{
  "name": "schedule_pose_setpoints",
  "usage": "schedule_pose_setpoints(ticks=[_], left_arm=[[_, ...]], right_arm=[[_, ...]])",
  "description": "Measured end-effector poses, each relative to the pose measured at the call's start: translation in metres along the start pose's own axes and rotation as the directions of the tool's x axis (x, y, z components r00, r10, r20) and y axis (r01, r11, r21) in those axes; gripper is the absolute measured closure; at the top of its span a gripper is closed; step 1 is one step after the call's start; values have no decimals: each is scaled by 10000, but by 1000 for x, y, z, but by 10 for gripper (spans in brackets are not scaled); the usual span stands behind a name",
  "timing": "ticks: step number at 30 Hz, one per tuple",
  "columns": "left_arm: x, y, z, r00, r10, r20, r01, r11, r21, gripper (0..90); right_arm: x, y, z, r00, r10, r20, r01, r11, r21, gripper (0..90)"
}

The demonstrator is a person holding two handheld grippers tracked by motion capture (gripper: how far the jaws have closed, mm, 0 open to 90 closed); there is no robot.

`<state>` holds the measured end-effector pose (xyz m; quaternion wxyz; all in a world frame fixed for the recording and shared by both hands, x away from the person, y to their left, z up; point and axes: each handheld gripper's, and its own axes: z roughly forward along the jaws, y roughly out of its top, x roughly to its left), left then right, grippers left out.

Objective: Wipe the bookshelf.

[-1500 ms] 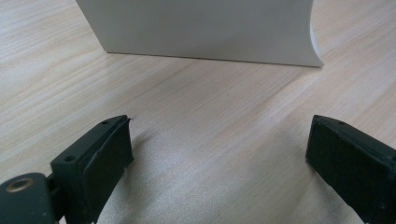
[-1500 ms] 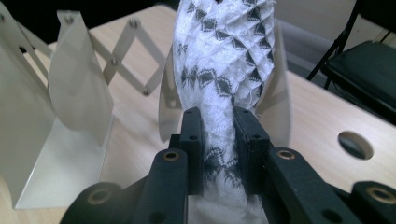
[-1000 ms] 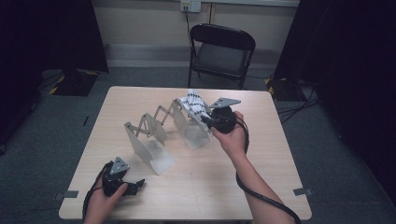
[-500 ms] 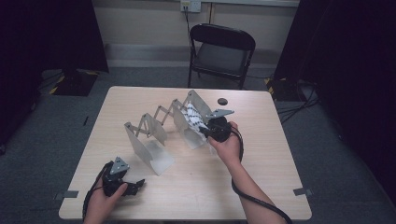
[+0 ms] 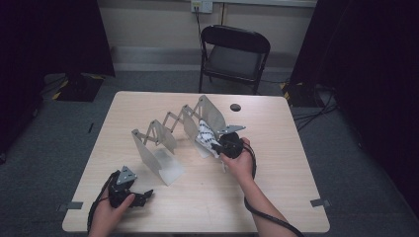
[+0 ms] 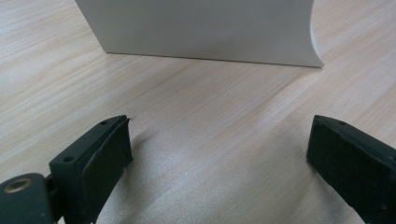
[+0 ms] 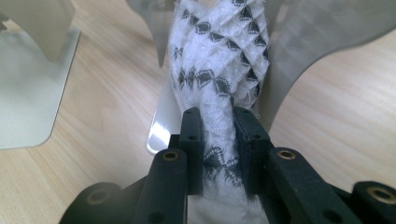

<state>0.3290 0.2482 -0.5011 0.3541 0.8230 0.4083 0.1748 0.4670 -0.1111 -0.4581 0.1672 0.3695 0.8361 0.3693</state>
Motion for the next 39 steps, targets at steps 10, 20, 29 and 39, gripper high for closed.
schedule_pose_setpoints(ticks=[10, 20, 29, 39], left_arm=[[0, 0, 0, 10000, -21, 8, 21, 10000, -13, 63], [1, 0, 0, 10000, 70, -1, -70, 10000, 51, 61], [0, 0, 0, 10000, 39, 16, -40, 10000, 38, 61], [0, 0, 0, 10000, 32, 3, -32, 10000, 24, 60]], right_arm=[[3, -16, 10, 9997, 222, -92, -219, 9993, 318, 754], [9, 0, -14, 9997, -240, -24, 241, 9996, 128, 756], [5, 51, -50, 9979, -595, 249, 618, 9927, -1038, 756], [1, 88, -66, 9913, -1023, 828, 1135, 9831, -1436, 756]])
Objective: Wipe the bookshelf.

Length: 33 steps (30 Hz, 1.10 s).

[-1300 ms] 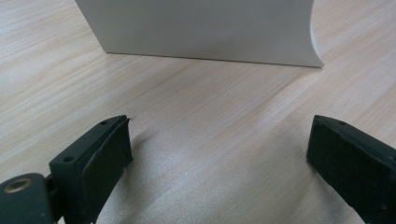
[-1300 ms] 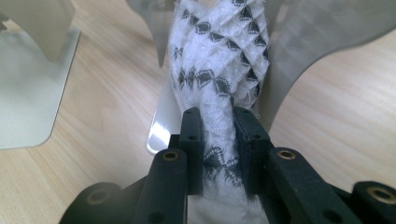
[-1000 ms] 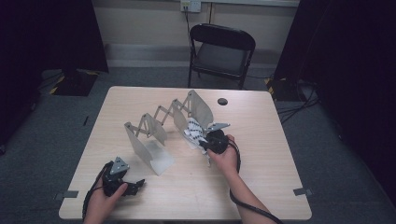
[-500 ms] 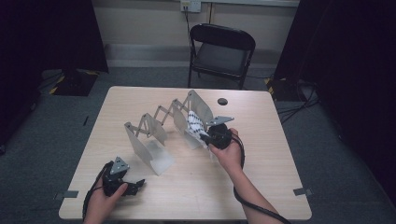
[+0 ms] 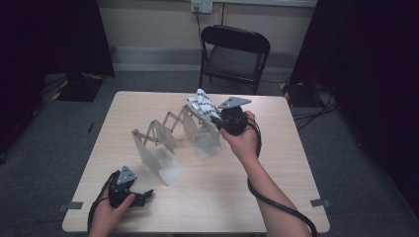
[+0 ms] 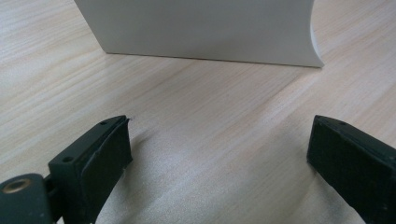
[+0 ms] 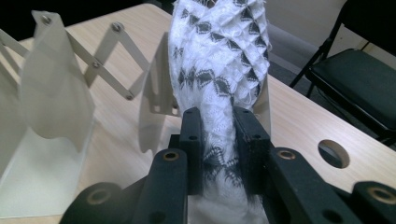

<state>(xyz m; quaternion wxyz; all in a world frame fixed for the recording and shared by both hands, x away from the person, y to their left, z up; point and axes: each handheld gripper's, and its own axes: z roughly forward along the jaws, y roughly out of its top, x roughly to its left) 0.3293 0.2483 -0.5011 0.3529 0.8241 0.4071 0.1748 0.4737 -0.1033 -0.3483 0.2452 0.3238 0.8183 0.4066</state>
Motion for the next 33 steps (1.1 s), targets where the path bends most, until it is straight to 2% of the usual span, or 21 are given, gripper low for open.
schedule_pose_setpoints(ticks=[9, 16, 29, 33], left_arm=[[0, 0, 0, 10000, 4, 0, -4, 10000, 5, 60], [0, 0, 0, 10000, 11, 2, -11, 10000, 8, 60], [0, 0, 0, 10000, -24, 11, 24, 10000, -16, 60], [0, 0, 0, 10000, -29, 11, 29, 10000, -20, 60]], right_arm=[[8, -36, 37, 9987, 425, -264, -407, 9970, 653, 756], [9, -61, 56, 9963, 798, -313, -758, 9907, 1130, 756], [9, -89, 57, 9952, 947, -260, -896, 9841, 1531, 756], [10, -100, 57, 9945, 983, -367, -905, 9805, 1744, 755]])
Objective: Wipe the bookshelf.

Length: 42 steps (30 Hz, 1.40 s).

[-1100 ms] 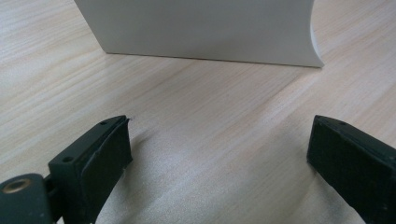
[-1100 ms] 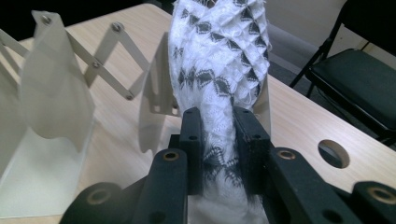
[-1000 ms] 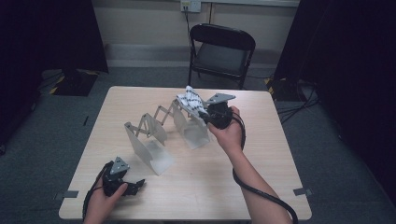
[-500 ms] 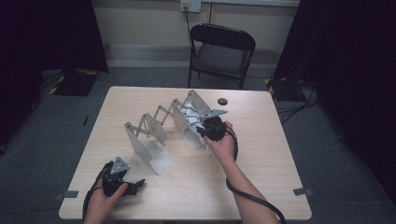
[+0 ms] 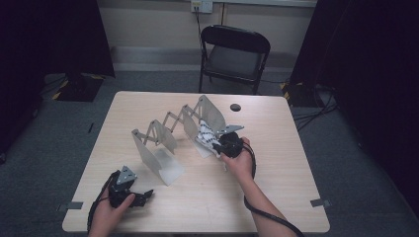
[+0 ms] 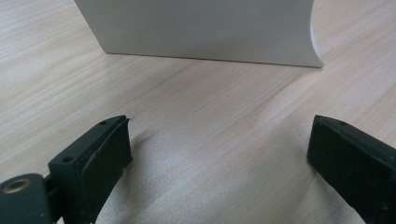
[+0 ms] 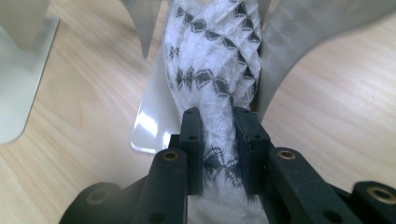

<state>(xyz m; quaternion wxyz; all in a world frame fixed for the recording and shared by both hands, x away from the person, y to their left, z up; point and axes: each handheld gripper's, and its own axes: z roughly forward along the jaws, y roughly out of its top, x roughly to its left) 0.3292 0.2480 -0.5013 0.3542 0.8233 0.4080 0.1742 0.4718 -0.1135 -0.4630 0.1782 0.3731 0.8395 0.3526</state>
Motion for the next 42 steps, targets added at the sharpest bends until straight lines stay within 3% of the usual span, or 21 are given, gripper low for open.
schedule_pose_setpoints(ticks=[10, 18, 42], left_arm=[[0, 0, 0, 10000, 41, -11, -41, 10000, 31, 60], [0, 0, 0, 10000, 40, 1, -40, 10000, 39, 60], [0, 0, 0, 10000, 42, -2, -42, 10000, 38, 60]], right_arm=[[-2, -22, -8, 9991, 147, -395, -142, 9998, 148, 750], [-4, -40, -24, 9980, 251, -586, -245, 9996, 103, 749], [-21, -71, -58, 9990, 394, -191, -393, 9992, 43, 747]])
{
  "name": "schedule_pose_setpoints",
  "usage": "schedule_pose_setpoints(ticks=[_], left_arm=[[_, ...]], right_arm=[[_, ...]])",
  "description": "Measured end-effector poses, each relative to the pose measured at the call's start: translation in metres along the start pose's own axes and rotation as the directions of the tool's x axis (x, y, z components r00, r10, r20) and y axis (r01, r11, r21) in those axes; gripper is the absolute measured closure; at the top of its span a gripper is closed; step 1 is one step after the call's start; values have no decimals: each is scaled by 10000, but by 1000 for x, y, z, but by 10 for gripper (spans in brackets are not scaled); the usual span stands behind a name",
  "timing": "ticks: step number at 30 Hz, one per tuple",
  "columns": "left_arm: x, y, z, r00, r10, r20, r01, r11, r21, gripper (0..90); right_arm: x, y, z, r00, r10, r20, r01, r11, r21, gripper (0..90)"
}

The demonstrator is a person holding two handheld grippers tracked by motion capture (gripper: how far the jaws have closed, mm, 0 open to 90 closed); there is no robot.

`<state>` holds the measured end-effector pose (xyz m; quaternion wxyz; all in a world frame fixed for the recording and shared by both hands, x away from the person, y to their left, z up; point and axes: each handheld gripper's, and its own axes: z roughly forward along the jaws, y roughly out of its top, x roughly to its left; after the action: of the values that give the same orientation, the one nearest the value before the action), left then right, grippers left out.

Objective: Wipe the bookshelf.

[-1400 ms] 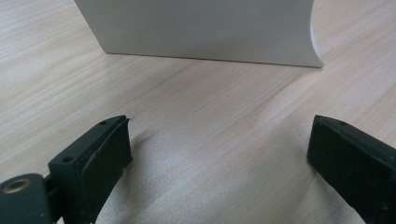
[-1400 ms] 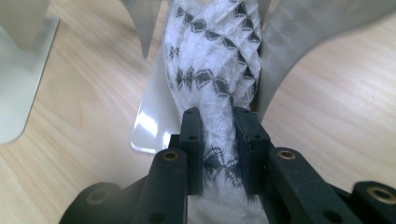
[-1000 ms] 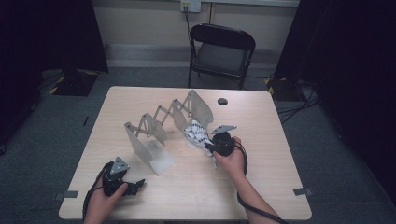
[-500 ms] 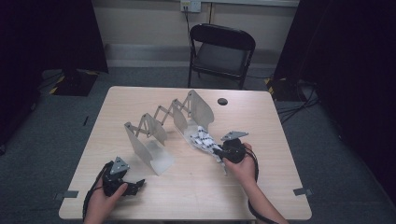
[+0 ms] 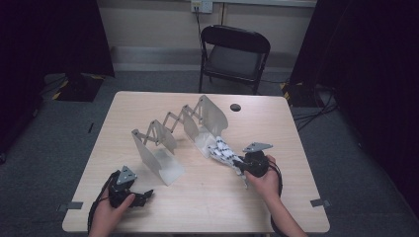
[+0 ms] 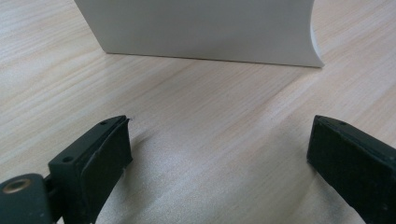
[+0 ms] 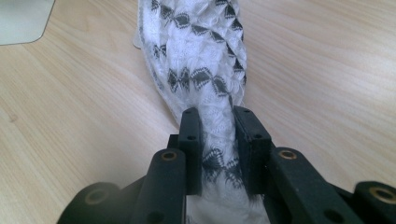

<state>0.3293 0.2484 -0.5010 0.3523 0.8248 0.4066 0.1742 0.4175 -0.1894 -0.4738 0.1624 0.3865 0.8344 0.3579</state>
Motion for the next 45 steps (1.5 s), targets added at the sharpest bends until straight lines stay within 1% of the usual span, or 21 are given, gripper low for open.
schedule_pose_setpoints(ticks=[4, 9, 12, 19, 22, 29, 33, 38, 40, 41, 45], left_arm=[[0, 0, 0, 10000, -2, -2, 2, 10000, 1, 60], [0, 0, 0, 10000, 2, 1, -2, 10000, 2, 60], [0, 0, 0, 10000, 1, 1, -1, 10000, 2, 60], [0, 0, 0, 10000, 1, 0, -1, 10000, 1, 60], [0, 0, 0, 10000, 1, 3, -1, 10000, 7, 60], [0, 0, 0, 10000, -23, -13, 23, 10000, -25, 59], [0, 0, 0, 10000, -25, -13, 25, 10000, -26, 59], [0, 0, 0, 10000, -25, -11, 25, 10000, -20, 59], [0, 0, 0, 10000, -9, -10, 9, 10000, -7, 58], [0, 0, 0, 10000, -4, -10, 4, 10000, -2, 58], [0, 0, 0, 10000, -6, -10, 6, 10000, -3, 58]], right_arm=[[-3, -4, -4, 9999, 95, 47, -95, 10000, -30, 745], [-7, -7, -9, 9995, 204, 260, -203, 9998, -41, 745], [-11, -9, -10, 9987, 379, 331, -376, 9993, -85, 744], [-20, -13, -14, 9964, 570, 634, -568, 9984, -49, 742], [-24, -15, -14, 9952, 707, 683, -705, 9975, -50, 741], [-27, -9, -7, 9943, 664, 829, -666, 9978, 4, 733], [-29, -3, -1, 9928, 779, 914, -781, 9969, -21, 728], [-30, 5, 9, 9936, 714, 875, -716, 9974, 1, 727], [-30, 8, 13, 9950, 627, 783, -627, 9980, -27, 728], [-30, 9, 15, 9949, 541, 854, -545, 9985, 28, 727], [-30, 14, 21, 9949, 547, 842, -549, 9985, 0, 708]])
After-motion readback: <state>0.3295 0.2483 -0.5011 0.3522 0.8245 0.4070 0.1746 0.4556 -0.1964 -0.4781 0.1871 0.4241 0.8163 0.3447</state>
